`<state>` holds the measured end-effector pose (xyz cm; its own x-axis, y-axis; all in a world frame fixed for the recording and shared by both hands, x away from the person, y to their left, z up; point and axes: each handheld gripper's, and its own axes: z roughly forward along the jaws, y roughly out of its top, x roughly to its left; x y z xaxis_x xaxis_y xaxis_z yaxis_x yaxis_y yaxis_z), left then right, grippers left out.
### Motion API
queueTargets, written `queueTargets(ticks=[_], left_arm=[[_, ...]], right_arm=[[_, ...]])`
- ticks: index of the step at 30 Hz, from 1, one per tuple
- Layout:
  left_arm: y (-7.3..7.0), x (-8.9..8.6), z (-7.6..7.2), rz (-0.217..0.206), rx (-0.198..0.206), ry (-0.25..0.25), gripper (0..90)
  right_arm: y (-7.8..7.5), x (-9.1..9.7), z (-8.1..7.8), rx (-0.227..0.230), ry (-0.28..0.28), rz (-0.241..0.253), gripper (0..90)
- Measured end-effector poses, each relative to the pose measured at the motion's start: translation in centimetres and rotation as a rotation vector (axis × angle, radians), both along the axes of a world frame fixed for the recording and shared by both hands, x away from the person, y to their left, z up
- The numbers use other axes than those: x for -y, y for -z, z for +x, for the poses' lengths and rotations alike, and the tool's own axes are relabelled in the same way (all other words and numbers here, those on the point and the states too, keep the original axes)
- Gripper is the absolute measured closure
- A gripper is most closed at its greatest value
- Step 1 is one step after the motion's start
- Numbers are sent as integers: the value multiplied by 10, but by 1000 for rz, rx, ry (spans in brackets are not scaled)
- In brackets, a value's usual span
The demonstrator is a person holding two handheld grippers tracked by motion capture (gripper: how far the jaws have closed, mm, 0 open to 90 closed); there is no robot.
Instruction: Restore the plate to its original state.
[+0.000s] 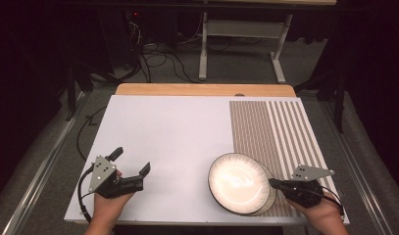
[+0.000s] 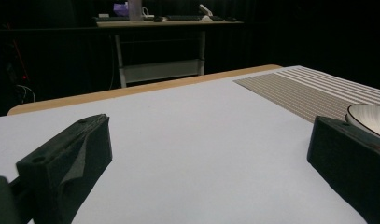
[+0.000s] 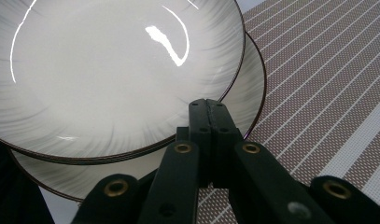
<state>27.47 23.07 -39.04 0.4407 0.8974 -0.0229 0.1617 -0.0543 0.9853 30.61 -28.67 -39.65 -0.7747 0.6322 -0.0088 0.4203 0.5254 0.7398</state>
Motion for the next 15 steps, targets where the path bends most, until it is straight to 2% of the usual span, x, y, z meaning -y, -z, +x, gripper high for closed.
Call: queueTargets(ticks=[15], left_arm=[[0, 0, 0, -2, 0, 0, 5]], right_arm=[[-1, 2, -1, 5, 3, -4, 900]])
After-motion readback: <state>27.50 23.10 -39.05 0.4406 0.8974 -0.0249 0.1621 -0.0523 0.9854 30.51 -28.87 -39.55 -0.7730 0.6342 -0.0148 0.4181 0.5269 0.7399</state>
